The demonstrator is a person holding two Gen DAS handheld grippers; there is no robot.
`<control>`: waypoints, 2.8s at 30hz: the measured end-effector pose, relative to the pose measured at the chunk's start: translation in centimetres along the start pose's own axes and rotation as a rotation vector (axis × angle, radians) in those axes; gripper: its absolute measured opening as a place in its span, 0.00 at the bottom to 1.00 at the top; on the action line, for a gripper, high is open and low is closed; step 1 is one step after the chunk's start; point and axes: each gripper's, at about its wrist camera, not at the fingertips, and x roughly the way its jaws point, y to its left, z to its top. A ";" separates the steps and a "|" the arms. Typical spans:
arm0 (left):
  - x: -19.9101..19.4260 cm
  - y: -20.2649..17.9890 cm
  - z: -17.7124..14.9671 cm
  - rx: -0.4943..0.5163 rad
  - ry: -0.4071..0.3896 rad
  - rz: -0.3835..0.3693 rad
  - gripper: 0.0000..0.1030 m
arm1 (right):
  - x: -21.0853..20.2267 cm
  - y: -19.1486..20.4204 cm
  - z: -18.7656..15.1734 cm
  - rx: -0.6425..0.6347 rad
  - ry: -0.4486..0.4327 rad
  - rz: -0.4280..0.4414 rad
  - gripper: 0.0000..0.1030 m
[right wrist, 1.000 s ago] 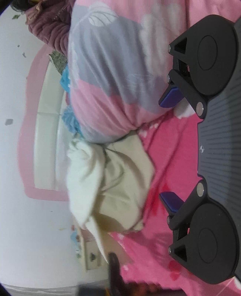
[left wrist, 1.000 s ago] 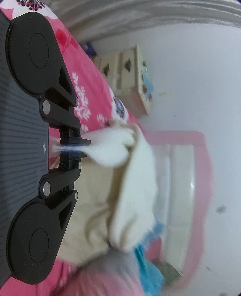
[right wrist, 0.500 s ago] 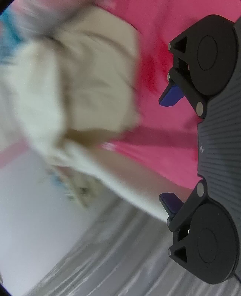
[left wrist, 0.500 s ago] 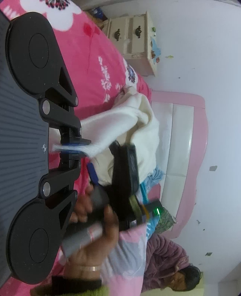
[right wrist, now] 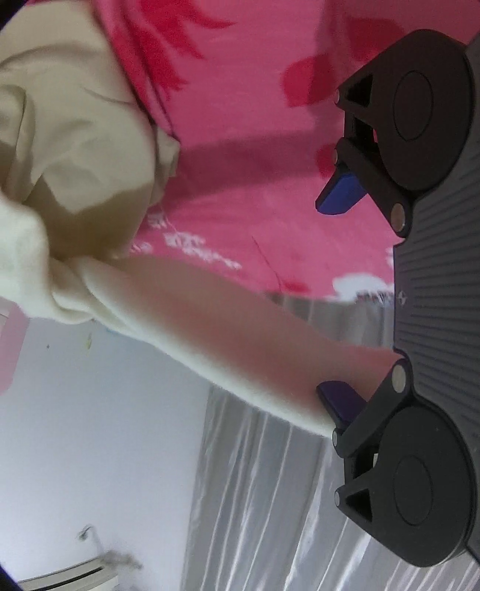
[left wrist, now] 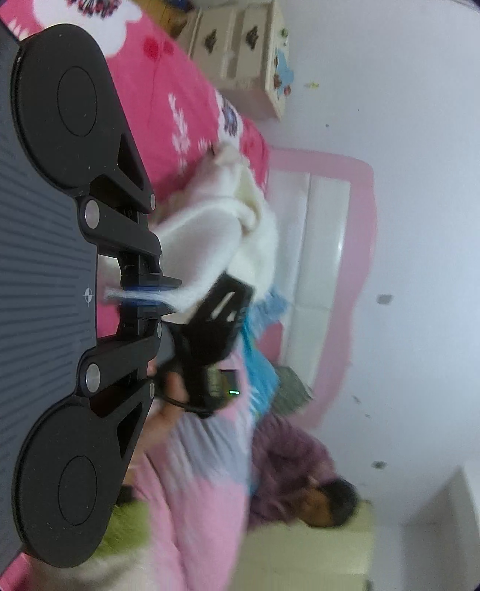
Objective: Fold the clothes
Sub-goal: 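Grasp the white sweater with the left gripper while the right gripper grasps another part, then lift the white sweater with both grippers and spread it onto the bedspread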
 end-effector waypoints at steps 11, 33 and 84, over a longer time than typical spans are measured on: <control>-2.6 -4.7 -2.2 -0.018 0.067 -0.236 0.02 | -6.7 0.8 -2.4 0.011 -0.076 0.050 0.98; -10.8 -17.4 -3.8 0.076 0.279 -0.958 0.06 | -24.5 8.7 -22.1 -0.458 0.287 -0.070 0.24; 18.1 5.0 -10.9 0.908 0.238 0.084 0.73 | -9.6 5.5 -18.6 -1.225 0.081 -0.676 0.11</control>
